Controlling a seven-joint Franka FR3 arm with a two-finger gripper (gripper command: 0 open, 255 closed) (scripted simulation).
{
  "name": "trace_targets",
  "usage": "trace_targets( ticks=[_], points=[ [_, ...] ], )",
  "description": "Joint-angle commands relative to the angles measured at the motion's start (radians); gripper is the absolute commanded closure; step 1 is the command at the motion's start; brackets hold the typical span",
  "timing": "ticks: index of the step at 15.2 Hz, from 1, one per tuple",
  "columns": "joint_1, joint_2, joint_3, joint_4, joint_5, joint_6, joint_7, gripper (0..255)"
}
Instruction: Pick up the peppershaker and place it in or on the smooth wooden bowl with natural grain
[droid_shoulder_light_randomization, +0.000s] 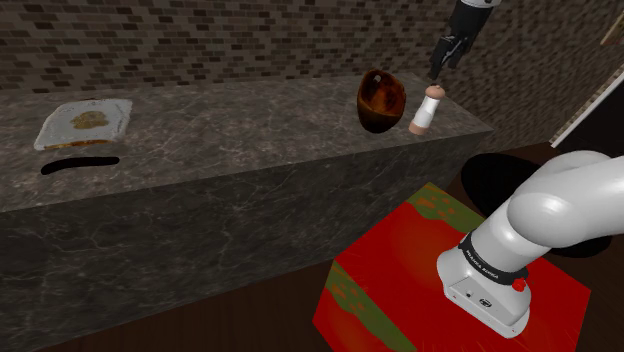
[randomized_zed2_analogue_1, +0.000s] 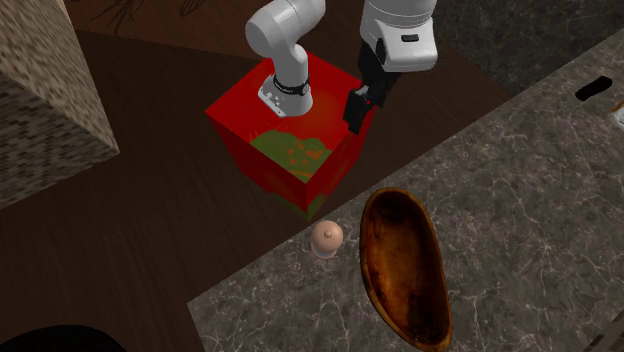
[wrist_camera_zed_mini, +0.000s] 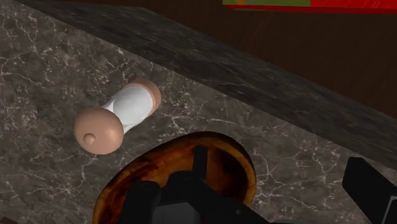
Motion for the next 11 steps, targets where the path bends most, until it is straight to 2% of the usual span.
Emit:
trace_targets(
  ticks=[1,6,11],
  points=[
    [-0.013,0.043,-0.042,0.002,-0.022,0.049,-0.040,0],
    [-0.030,0.178,-0.135,0.039,-0.047,0.162,-0.126,0],
    [-0.037,0.335,-0.227,0.105,-0.032,0.268,-0.224,0]
  ],
)
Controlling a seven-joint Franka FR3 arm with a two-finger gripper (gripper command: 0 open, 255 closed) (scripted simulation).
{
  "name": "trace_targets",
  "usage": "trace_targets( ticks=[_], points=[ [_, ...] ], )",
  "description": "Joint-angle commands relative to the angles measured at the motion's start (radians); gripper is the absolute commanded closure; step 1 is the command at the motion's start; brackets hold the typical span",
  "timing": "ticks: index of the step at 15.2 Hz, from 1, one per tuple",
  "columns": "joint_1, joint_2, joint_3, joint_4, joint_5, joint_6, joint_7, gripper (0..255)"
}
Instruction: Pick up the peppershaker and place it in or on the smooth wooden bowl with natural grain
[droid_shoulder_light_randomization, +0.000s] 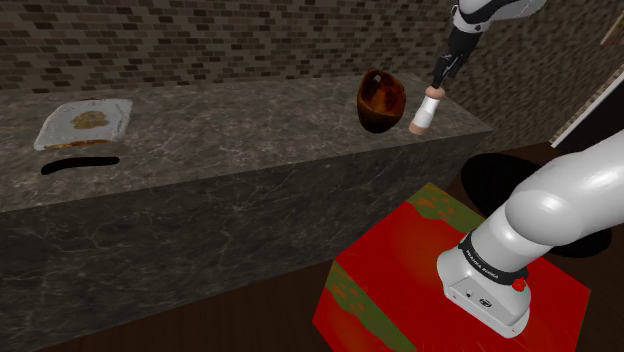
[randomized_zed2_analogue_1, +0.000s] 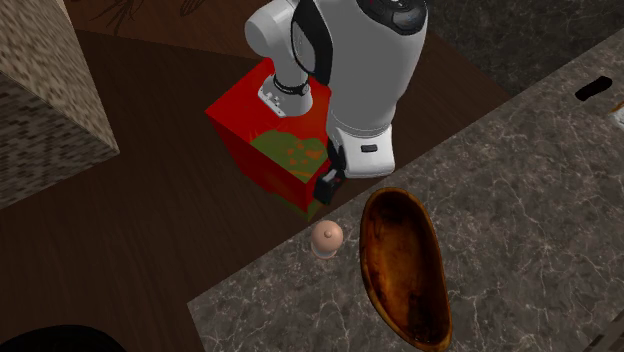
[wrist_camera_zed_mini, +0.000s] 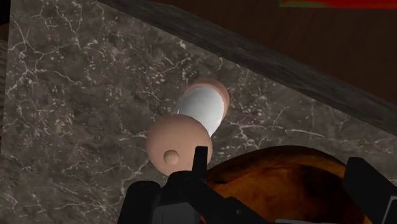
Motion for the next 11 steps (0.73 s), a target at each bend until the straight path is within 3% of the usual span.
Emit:
trace_targets(
  ticks=[1,6,11],
  points=[
    [-0.003,0.067,-0.037,0.036,0.014,0.038,-0.046,0],
    [-0.011,0.236,-0.108,0.127,0.087,0.119,-0.160,0],
    [-0.016,0.283,-0.117,0.102,0.111,0.187,-0.179,0]
  ],
)
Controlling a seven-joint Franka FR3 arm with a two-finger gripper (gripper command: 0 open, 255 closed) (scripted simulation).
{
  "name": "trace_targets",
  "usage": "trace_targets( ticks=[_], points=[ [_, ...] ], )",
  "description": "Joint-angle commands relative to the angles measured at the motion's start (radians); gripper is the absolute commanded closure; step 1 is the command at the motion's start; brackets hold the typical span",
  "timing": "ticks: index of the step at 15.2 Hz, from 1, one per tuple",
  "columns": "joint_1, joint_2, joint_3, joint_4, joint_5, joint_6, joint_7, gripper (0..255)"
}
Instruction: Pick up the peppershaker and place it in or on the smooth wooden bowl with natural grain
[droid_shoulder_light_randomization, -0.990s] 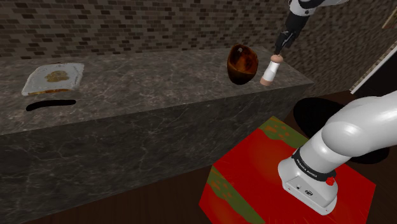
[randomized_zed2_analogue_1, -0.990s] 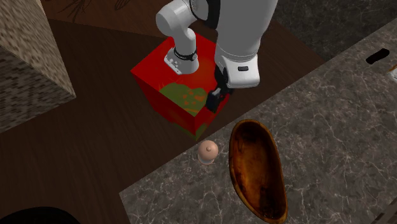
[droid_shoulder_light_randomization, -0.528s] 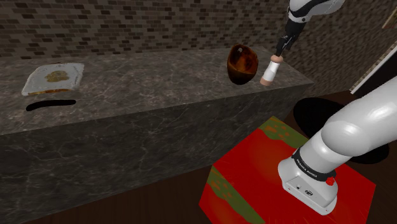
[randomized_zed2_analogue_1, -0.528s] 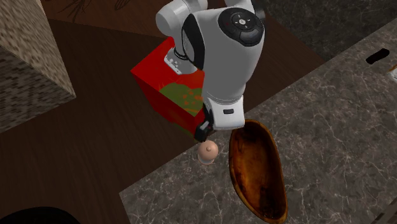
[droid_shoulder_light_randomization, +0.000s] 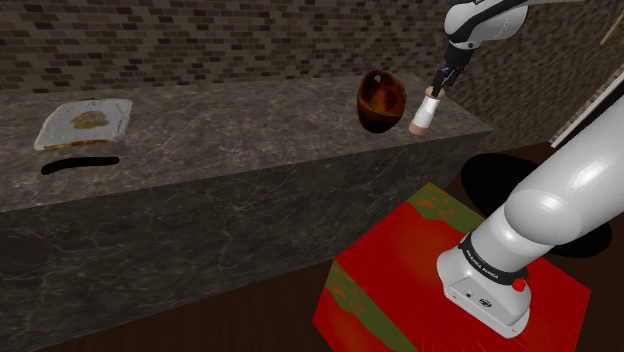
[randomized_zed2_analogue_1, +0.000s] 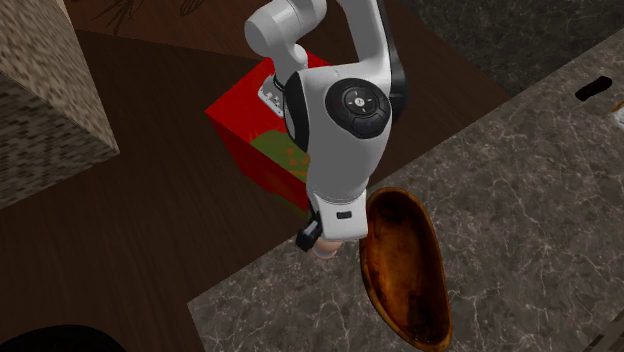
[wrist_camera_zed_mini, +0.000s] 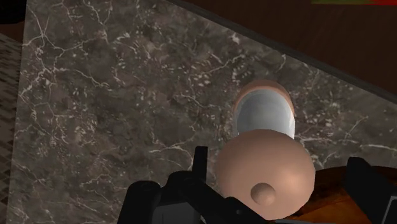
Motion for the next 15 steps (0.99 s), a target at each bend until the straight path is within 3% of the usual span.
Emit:
trace_targets(
  ticks=[1,10,11,15],
  points=[
    [-0.002,0.023,-0.005,-0.006,0.014,0.028,-0.012,0],
    [-0.004,0.040,-0.007,-0.012,0.023,0.049,-0.019,0],
    [-0.004,0.040,-0.007,-0.012,0.023,0.049,-0.019,255],
    [-0.004,0.039,-0.007,-0.012,0.023,0.049,-0.019,255]
  ],
)
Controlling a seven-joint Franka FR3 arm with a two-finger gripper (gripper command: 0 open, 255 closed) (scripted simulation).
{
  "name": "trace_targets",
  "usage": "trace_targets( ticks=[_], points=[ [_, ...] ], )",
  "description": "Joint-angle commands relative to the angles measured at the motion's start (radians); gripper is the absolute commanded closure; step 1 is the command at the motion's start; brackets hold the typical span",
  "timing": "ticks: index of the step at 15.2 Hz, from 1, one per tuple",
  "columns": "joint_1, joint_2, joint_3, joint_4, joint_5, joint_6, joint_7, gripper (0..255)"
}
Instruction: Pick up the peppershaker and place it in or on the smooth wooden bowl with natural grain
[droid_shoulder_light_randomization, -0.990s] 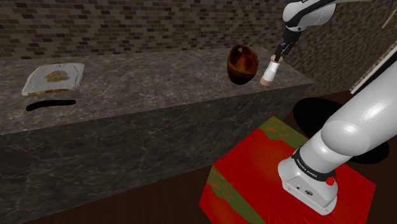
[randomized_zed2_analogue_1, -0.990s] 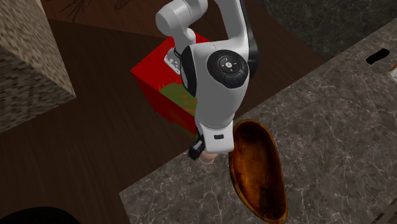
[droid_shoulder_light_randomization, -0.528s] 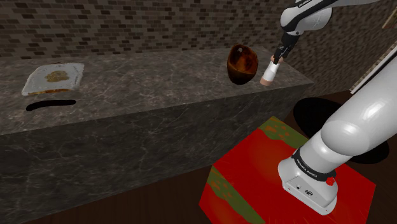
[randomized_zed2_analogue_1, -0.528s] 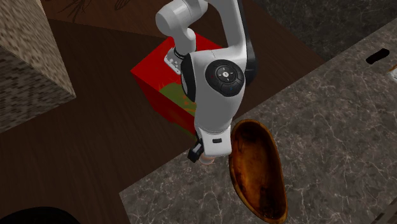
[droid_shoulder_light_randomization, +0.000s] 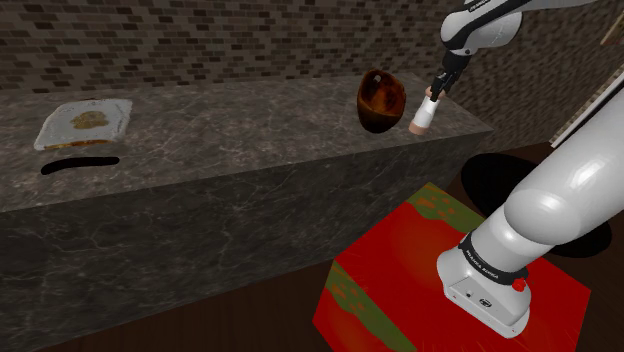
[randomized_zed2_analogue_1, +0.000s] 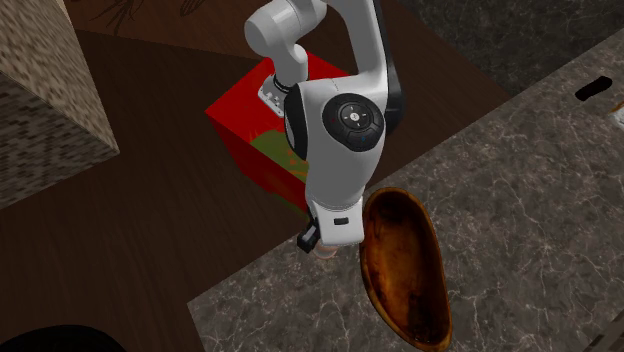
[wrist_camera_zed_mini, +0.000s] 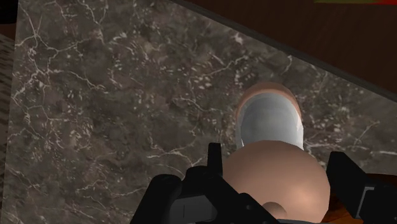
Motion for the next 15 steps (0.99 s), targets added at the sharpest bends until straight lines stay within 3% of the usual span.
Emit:
trace_targets(
  ticks=[1,5,15],
  points=[
    [0.000,0.000,0.000,0.000,0.000,0.000,0.000,255],
    [0.000,0.000,0.000,0.000,0.000,0.000,0.000,255],
    [0.004,-0.068,0.010,0.075,-0.031,-0.137,0.013,255]
  ],
)
